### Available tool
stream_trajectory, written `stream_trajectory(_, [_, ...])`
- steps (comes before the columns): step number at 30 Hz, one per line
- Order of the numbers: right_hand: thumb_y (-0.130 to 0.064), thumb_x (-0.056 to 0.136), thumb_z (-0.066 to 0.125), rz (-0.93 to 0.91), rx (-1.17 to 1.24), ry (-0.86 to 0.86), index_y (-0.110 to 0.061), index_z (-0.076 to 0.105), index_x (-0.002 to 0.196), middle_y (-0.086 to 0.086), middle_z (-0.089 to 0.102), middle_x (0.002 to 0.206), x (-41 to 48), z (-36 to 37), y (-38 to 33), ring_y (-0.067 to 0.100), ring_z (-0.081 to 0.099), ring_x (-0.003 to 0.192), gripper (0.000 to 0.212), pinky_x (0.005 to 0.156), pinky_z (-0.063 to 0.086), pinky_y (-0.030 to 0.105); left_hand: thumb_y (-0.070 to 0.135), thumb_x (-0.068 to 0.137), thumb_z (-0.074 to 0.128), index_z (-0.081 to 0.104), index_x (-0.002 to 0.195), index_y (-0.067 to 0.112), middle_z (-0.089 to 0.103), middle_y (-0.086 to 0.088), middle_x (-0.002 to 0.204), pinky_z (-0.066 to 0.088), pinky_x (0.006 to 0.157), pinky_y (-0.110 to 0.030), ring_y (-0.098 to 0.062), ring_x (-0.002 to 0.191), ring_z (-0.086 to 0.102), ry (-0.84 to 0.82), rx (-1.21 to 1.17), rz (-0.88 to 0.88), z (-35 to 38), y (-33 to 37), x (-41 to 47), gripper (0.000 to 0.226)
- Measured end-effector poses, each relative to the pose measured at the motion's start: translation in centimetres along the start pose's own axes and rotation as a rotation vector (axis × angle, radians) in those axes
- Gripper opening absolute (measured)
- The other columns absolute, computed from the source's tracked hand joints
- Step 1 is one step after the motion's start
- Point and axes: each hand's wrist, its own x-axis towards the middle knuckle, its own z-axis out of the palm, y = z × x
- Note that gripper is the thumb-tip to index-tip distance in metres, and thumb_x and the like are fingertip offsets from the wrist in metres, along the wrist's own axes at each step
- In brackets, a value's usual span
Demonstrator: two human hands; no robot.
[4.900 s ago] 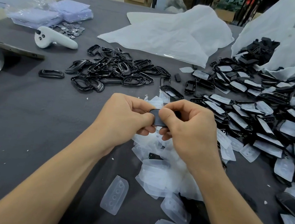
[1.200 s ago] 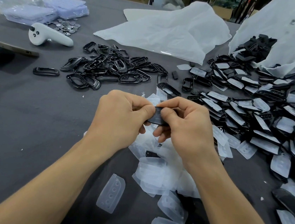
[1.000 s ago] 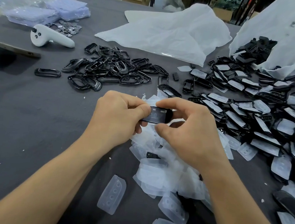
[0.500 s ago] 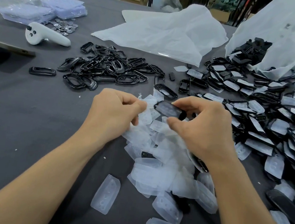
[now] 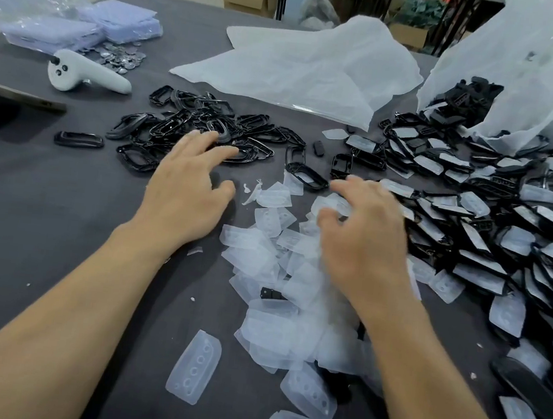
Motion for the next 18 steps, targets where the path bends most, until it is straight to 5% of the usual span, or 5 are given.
stream_trajectory(3, [-0.031,0.099,0.059,-0.105,-0.016,-0.113,-0.018,0.063,0.137,0.003,0.057,0.145,-0.2,1.3,-0.6,0.013,0.031,0.136,0.04,0.12,0.017,0.035,0.022,0.097,0.06,0.055,0.149,0.029,0.041,0.003,0.164,0.014,0.129,-0.035,-0.017,0.157,0.022,-0.04,-0.038,0.056,0.4,1.1,0.6,0.053])
stream_trajectory(10, [-0.026,0.095,0.054,-0.195,-0.089,-0.195,-0.023,0.067,0.122,0.0,0.067,0.123,-0.6,2.0,-0.2,0.012,0.041,0.113,0.031,0.097,0.029,0.029,0.014,0.105,0.045,0.056,0.147,0.029,0.049,0.008,0.157,0.022,0.124,-0.038,-0.016,0.151,0.032,-0.228,0.049,0.452,3.4,5.5,2.6,0.047])
stream_trajectory(15, [-0.032,0.092,0.058,-0.142,-0.085,-0.235,-0.032,0.069,0.12,-0.005,0.067,0.111,-0.4,1.7,-0.2,0.021,0.058,0.104,0.03,0.086,0.036,0.029,0.015,0.093,0.07,0.077,0.116,0.02,0.071,0.005,0.127,0.041,0.109,-0.035,-0.019,0.125,0.058,-0.19,-0.157,0.304,4.0,4.4,2.8,0.025])
stream_trajectory(18, [-0.032,0.092,0.059,-0.136,-0.07,-0.242,-0.034,0.07,0.12,-0.007,0.069,0.112,-0.4,1.5,-0.4,0.019,0.06,0.103,0.031,0.088,0.04,0.029,0.02,0.089,0.073,0.073,0.1,0.022,0.068,0.009,0.111,0.048,0.096,-0.039,-0.018,0.111,0.059,-0.162,-0.156,0.194,4.4,4.7,2.5,0.012])
